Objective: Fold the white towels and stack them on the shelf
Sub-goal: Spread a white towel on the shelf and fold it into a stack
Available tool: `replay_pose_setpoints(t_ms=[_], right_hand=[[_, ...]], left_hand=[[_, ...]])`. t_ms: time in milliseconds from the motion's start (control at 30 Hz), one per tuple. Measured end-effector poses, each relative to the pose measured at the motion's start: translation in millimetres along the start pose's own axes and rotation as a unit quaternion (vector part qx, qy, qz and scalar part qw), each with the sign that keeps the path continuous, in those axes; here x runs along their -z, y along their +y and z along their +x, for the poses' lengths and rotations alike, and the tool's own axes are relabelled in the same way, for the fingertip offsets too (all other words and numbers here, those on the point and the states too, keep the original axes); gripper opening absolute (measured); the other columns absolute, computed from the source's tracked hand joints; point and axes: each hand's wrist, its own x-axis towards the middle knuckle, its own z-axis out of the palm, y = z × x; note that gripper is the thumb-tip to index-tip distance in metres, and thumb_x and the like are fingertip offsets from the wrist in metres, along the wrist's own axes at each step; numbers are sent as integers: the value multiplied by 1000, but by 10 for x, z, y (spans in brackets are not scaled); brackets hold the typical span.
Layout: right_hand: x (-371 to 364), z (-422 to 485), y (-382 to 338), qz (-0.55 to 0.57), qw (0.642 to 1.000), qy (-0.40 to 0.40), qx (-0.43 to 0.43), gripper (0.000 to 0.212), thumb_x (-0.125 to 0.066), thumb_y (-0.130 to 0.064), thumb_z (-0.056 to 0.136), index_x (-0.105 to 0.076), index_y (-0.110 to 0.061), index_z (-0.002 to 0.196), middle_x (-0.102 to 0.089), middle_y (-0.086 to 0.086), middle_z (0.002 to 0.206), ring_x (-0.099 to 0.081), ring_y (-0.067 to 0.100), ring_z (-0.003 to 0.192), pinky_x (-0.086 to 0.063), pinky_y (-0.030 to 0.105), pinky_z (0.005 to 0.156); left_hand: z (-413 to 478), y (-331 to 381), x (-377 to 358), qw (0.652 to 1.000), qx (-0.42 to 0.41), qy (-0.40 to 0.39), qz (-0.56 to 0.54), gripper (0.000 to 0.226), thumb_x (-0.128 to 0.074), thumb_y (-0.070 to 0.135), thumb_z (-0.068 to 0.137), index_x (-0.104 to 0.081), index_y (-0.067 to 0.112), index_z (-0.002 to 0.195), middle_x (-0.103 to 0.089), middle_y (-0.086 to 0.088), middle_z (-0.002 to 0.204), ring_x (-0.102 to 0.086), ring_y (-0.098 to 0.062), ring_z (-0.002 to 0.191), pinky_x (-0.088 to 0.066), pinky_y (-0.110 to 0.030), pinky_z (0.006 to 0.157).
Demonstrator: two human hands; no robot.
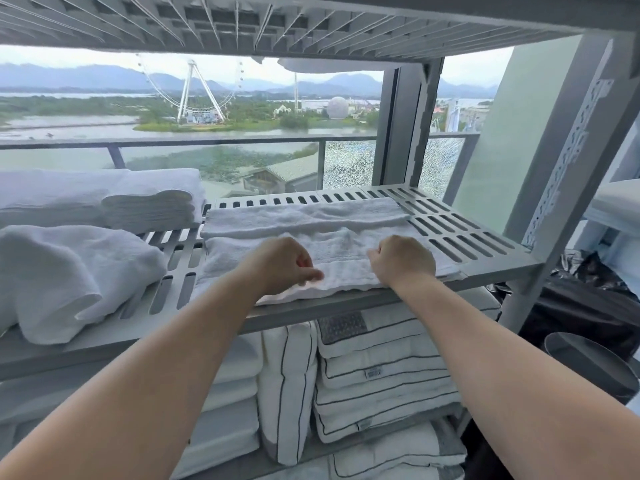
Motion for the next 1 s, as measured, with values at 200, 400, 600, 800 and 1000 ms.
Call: replay_pose_setpoints(t_ms=[200, 400, 600, 800, 1000], right_hand=[[-140, 509, -95, 22, 999, 16, 37, 17, -54, -25, 96, -66, -13, 99, -68, 6, 85, -63, 26, 77, -49, 32, 62], [-302, 1306, -106, 0, 997, -58, 49, 30, -60, -16, 89, -60, -17, 119, -67, 6, 108, -63, 26, 95, -45, 32, 68], [-296, 1969, -291, -78, 990, -106, 59, 20, -62, -11, 84, -64, -14, 103, -67, 6, 105, -62, 26, 93, -48, 34, 71], [-411, 2478, -501, -13, 993, 49, 107, 39, -54, -10, 89, -61, -14, 128, -69, 11, 104, -68, 30, 97, -47, 32, 69], [-858, 2601, -397, 118, 975, -61, 176, 71, -46, -30, 100, -5, -28, 158, -31, 16, 158, -35, 34, 142, -40, 48, 109]], left_hand=[[469, -218, -31, 987, 44, 103, 111, 25, -69, 44, 90, -70, 31, 112, -68, 7, 115, -64, -19, 107, -56, -40, 86], [1000, -433, -70, 954, 139, 122, 238, 28, -62, 35, 95, -63, 29, 122, -59, 2, 123, -63, -24, 108, -57, -39, 80], [1255, -632, 74, 909, 222, 70, 347, 23, -54, 12, 88, -72, 16, 101, -68, -2, 107, -67, -26, 97, -56, -36, 77], [1665, -756, 412, 897, 298, 163, 282, 28, -55, 9, 86, -73, 15, 107, -69, -8, 108, -67, -31, 99, -49, -34, 74], [2028, -987, 152, 938, 265, 135, 177, 71, -44, 5, 97, -18, 28, 159, 2, -22, 165, -32, -39, 145, -44, -49, 105]])
